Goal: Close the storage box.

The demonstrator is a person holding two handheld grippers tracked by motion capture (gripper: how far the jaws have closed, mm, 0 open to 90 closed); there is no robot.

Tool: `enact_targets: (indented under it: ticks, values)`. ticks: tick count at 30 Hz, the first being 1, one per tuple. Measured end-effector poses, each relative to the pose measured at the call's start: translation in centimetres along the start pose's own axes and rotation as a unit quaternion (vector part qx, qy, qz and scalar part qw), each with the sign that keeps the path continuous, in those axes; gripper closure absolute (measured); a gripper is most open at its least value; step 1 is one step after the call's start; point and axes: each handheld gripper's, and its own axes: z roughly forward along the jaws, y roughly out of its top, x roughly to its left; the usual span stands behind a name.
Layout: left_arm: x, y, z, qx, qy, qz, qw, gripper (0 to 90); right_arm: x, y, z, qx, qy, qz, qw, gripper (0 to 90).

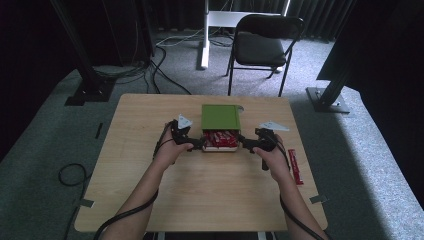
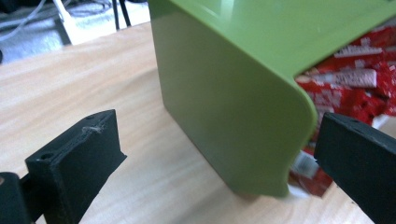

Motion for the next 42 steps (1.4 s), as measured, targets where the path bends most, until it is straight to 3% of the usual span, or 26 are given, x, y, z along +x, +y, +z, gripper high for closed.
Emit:
enact_targets:
  ticks: [24,42]
  values:
    - [0.6,-1.8,-2.8,0.011,0.018,-0.015,0.9997,1.5,0.2,-0.4,-1.8,-0.007,-0.006,-0.003,1.0,12.8]
    - [1.6,-4.6,-4.5,0.02,0.038,-0.033,0.9985,1.5,-1.5,-2.6,-4.0,0.004,-0.037,-0.006,0.9993,12.9]
